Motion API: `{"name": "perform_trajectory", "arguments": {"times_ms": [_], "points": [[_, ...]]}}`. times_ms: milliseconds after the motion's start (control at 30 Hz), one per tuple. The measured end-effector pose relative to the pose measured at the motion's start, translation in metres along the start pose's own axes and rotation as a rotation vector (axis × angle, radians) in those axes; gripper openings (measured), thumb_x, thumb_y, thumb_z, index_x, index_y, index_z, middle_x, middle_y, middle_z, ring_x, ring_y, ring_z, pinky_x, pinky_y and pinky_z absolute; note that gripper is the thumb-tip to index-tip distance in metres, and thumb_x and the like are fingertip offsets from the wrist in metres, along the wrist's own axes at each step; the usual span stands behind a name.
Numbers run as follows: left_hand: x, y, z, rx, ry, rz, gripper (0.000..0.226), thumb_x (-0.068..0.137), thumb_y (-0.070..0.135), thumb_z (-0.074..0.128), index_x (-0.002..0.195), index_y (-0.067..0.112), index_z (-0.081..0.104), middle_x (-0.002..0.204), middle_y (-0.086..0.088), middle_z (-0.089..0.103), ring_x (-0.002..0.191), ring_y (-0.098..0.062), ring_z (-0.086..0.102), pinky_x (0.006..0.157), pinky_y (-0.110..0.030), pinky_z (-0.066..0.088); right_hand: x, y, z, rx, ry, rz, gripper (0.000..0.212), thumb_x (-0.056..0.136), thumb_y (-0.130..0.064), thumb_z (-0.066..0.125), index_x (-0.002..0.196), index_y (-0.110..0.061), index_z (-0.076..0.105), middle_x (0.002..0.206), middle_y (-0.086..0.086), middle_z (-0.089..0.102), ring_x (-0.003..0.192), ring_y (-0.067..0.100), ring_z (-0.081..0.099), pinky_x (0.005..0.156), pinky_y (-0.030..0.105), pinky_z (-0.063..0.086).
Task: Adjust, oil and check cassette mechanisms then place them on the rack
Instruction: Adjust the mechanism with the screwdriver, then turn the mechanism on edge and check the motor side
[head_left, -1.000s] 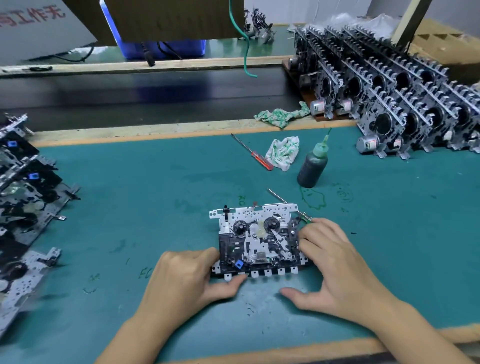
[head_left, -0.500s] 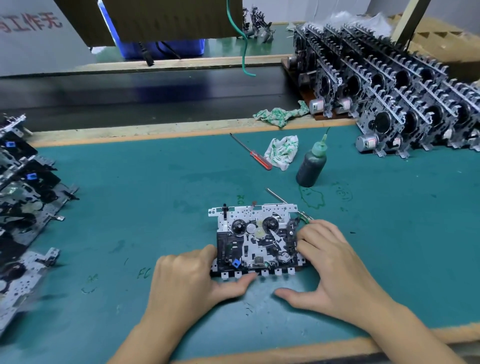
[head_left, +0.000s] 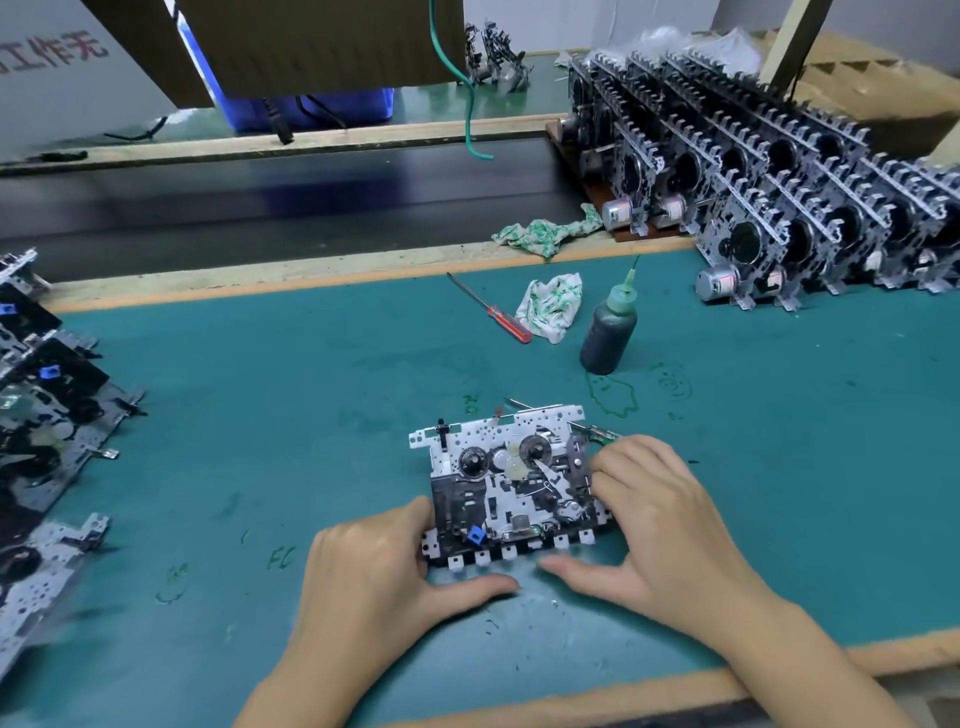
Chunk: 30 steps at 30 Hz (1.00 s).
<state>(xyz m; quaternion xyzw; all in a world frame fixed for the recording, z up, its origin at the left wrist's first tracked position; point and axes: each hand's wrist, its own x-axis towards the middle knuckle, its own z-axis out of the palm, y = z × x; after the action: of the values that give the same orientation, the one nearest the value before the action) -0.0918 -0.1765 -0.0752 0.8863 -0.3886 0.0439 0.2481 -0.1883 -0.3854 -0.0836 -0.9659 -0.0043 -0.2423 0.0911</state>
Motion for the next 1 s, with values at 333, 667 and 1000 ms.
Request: {"name": "perform_trajectory", "arguments": {"times_ms": [333, 667, 1000], "points": [[0.005, 0.012, -0.02, -0.18, 0.252, -0.108, 0.055, 0.089, 0.074, 0.02, 0.056, 0.029, 0.024, 0.042, 0.01, 0.012, 0.049, -0.018, 0.026, 0.046, -0.025, 0.023, 0.008, -0.016, -0.027, 0.802, -0.157, 0.353, 0.051, 0.083, -0.061, 0.046, 0.061, -0.016, 0.052, 0.064, 0.001, 0.053, 0.061, 0.015, 0.051, 0.06, 0.031, 0.043], [0.027, 0.016, -0.029, -0.059, 0.178, -0.238, 0.056, 0.088, 0.056, 0.02, 0.047, 0.02, 0.01, 0.04, -0.001, 0.01, 0.041, -0.017, 0.015, 0.043, -0.026, 0.015, 0.036, -0.022, -0.03, 0.986, -0.267, 0.72, 0.056, 0.07, -0.063, 0.056, 0.04, -0.016, 0.052, 0.039, -0.001, 0.043, 0.038, 0.014, 0.043, 0.043, 0.016, 0.034], [0.029, 0.012, -0.038, 0.236, 0.285, -0.068, 0.059, 0.091, 0.059, 0.03, 0.084, 0.018, 0.072, 0.08, 0.0, 0.064, 0.07, -0.022, 0.061, 0.043, -0.029, 0.038, 0.027, -0.007, -0.036, 0.448, -0.162, 0.501, 0.048, 0.059, -0.076, 0.052, 0.064, -0.028, 0.047, 0.05, -0.01, 0.042, 0.049, 0.008, 0.037, 0.049, 0.021, 0.03]]}}
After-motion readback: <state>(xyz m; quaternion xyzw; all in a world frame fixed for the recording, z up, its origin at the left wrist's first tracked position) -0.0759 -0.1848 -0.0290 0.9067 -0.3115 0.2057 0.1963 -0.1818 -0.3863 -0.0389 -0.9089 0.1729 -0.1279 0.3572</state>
